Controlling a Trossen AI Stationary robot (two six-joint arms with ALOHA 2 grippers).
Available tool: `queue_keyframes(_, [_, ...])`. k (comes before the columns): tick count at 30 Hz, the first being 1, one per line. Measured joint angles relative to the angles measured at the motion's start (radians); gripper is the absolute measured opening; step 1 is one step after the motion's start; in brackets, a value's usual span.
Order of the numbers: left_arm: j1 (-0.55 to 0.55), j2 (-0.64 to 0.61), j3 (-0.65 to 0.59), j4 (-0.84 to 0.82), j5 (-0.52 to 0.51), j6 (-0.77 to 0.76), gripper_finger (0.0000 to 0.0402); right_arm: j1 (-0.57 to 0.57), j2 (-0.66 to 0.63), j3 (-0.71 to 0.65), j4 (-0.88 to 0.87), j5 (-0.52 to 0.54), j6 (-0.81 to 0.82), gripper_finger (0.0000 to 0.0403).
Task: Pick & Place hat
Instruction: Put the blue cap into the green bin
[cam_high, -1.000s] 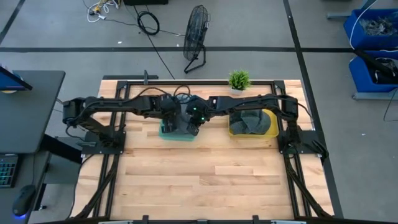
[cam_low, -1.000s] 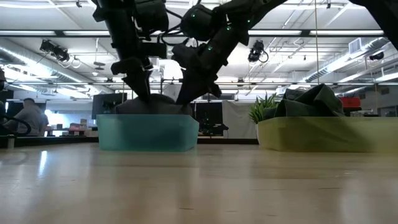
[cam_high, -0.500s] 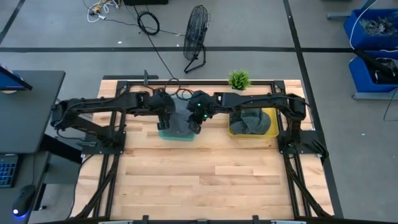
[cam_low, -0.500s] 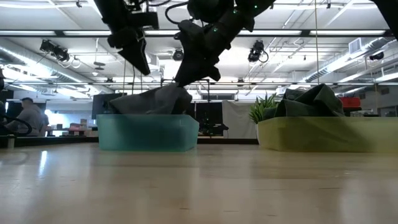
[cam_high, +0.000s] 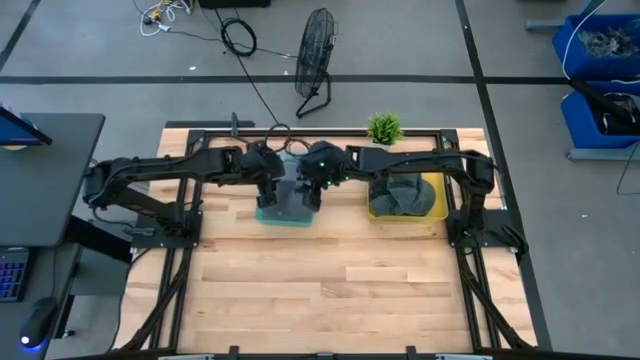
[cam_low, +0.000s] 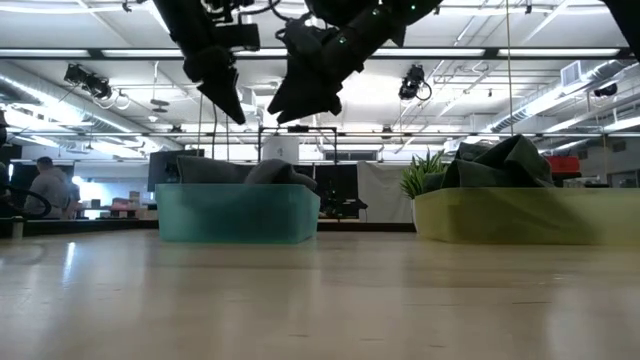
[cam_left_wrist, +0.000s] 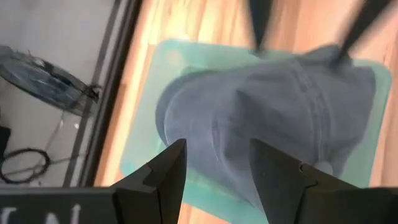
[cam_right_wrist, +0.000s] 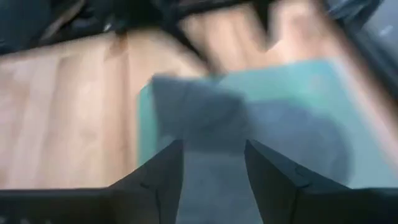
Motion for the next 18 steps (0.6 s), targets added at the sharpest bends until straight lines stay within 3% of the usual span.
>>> queue_keyframes(3, [0.000, 0.029, 0.000, -0.016, 0.020, -0.036, 0.0177, -0.014, 0.010, 0.000, 0.035, 0.017, -0.043, 0.0169])
queue_keyframes(8, [-0.002, 0.099, -0.028, -0.039, 0.046, -0.102, 0.0177, -0.022, 0.080, 0.000, -0.049, 0.026, -0.029, 0.0137])
queue_keyframes(14, [-0.002, 0.151, -0.157, 0.052, 0.035, -0.119, 0.0177, -0.022, 0.141, 0.000, -0.190, 0.074, 0.023, 0.0062])
queue_keyframes(18, [0.001, 0.150, -0.256, 0.198, 0.046, -0.114, 0.0177, -0.018, 0.176, 0.000, -0.144, 0.024, 0.019, 0.0009])
